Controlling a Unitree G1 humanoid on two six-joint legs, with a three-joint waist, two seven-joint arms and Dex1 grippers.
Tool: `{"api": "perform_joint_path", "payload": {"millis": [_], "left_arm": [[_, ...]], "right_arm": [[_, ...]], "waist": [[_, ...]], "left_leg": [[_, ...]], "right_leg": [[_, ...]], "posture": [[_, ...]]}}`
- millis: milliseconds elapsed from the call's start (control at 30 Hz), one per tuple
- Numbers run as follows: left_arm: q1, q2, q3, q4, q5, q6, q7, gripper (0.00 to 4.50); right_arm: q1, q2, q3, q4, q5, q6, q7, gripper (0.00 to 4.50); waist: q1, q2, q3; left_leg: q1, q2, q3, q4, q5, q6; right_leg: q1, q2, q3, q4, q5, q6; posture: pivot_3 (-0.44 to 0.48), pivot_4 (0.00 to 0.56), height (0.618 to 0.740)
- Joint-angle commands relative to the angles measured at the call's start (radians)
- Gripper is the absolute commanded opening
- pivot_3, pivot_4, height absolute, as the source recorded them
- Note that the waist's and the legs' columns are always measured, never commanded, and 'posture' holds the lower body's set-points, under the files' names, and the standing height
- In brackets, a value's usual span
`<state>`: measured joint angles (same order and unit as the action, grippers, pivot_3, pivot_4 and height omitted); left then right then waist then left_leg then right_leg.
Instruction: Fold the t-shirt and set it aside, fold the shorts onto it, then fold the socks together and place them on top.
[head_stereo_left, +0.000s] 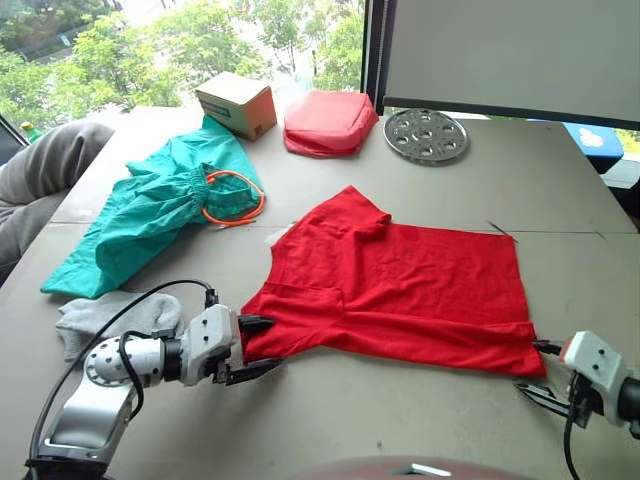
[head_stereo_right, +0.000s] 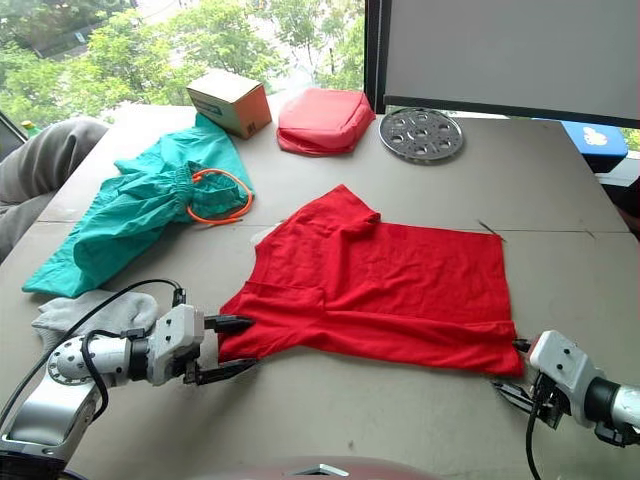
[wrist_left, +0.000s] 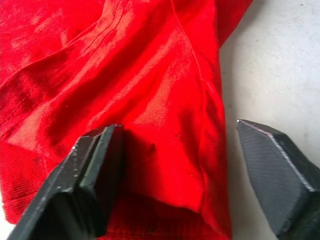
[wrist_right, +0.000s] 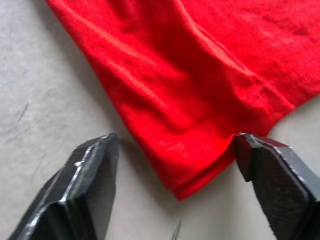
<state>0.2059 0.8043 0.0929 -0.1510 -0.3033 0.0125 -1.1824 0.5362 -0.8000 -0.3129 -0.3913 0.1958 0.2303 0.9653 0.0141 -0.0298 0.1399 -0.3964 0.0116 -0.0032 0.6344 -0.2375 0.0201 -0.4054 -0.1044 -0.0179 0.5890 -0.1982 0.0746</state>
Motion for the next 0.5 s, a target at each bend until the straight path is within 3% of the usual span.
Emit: {"api": "perform_joint_path", "payload": {"millis": [33,67,133,167,267,500], "left_arm": [[0.002,0.017,-0.035,0.022,0.020,0.005,-0.018,1.60],[-0.001,0.020,-0.038,0.026,0.018,0.007,-0.021,1.42],[-0.006,0.032,-0.045,0.035,0.025,0.007,-0.024,0.29],[-0.008,0.039,-0.047,0.041,0.030,0.002,-0.027,0.00],[0.013,0.063,-0.034,0.026,0.001,0.014,-0.049,0.00],[0.203,0.163,0.061,-0.142,-0.132,0.108,-0.135,0.00]], "right_arm": [[-0.028,-0.027,0.045,0.046,-0.009,0.008,0.024,1.93],[-0.036,-0.030,0.052,0.052,-0.005,0.014,0.027,1.68],[-0.044,-0.032,0.053,0.054,0.010,0.028,0.034,0.60],[-0.044,-0.034,0.050,0.052,0.015,0.033,0.037,0.16],[-0.019,-0.046,0.024,0.041,0.028,0.038,0.056,0.07],[0.107,-0.099,-0.085,-0.024,0.086,0.069,0.136,0.07]], "waist": [[0.000,-0.003,-0.002],[0.000,-0.005,-0.003],[-0.001,-0.006,-0.004],[0.000,-0.006,-0.004],[0.000,-0.007,-0.005],[0.003,-0.003,-0.004]], "left_leg": [[0.000,0.000,0.000,0.000,0.000,0.000],[0.000,0.000,0.000,0.000,0.000,0.000],[0.001,0.001,0.000,0.000,0.000,0.000],[0.001,0.001,0.000,0.000,0.000,0.000],[0.001,0.002,0.000,0.000,0.000,0.000],[0.001,0.003,0.000,0.000,-0.005,0.003]], "right_leg": [[0.000,0.000,0.000,0.000,0.000,0.000],[0.000,0.000,0.000,0.000,0.000,0.000],[0.001,0.001,-0.001,0.000,0.000,0.000],[0.001,0.001,-0.001,0.000,0.000,0.000],[0.001,0.000,-0.002,0.001,0.000,0.000],[0.001,0.002,-0.003,0.000,-0.001,-0.002]], "posture": [[0.000,0.150,0.739],[0.000,0.150,0.739],[0.000,0.150,0.739],[0.000,0.150,0.739],[0.000,0.150,0.739],[0.000,0.150,0.739]]}}
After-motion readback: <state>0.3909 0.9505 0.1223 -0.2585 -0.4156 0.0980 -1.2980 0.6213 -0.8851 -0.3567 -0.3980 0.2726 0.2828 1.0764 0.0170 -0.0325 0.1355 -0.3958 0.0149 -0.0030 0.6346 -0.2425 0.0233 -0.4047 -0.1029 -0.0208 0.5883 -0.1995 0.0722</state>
